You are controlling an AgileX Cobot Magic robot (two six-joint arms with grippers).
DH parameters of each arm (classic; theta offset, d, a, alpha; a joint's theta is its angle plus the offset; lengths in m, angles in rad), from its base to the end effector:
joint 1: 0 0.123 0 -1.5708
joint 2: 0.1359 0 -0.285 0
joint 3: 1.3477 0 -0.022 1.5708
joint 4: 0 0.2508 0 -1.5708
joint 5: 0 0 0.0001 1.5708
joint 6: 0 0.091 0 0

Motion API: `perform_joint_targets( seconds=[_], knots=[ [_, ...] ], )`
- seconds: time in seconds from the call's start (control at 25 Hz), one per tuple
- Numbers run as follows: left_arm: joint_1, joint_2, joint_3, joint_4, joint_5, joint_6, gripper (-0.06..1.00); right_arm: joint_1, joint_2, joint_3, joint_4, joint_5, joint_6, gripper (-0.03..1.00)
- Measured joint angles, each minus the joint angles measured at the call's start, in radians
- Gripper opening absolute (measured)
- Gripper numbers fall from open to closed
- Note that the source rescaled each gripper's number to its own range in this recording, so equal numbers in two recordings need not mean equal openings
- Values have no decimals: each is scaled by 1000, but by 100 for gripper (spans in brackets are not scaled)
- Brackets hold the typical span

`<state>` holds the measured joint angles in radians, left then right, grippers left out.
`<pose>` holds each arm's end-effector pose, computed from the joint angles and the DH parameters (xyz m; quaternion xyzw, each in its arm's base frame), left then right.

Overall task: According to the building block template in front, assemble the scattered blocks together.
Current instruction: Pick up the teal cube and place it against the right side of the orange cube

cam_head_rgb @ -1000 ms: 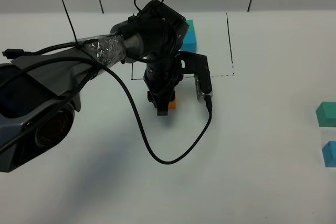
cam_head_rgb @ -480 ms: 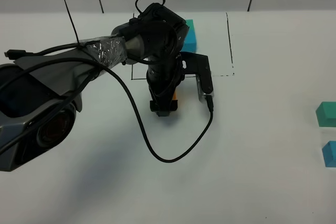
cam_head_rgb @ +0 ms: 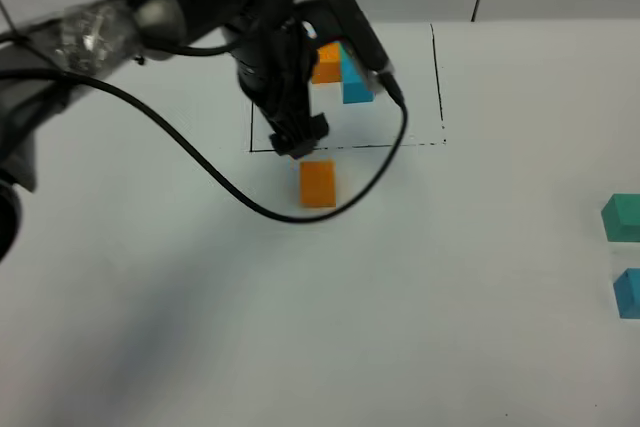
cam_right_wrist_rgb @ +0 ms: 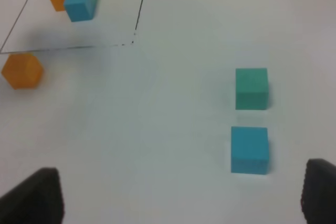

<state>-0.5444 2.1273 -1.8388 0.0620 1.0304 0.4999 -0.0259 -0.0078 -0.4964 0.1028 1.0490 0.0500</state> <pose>0.3980 -0.2353 0.2281 0.5011 0.8483 0.0251 0.1693 -0.0052 0.0082 0.2776 0.0304 0.8474 0.0577 0.5269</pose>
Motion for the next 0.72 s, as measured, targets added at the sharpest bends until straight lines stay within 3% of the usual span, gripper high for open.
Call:
perform_joint_targets(
  seconds=[0.16,0.4,0.56,0.72],
  knots=[
    [181,-159,182,-9,-81,-90,100,0,0,0,0,0,0,83],
    [460,-510,481,-128,-321,-106,100,0,0,0,0,0,0,83],
    [504,-774,619,-155,-349,-117,100,0,0,0,0,0,2,83],
    [505,-1006,705,-157,-261,-205,100,0,0,0,0,0,4,83]
  ],
)
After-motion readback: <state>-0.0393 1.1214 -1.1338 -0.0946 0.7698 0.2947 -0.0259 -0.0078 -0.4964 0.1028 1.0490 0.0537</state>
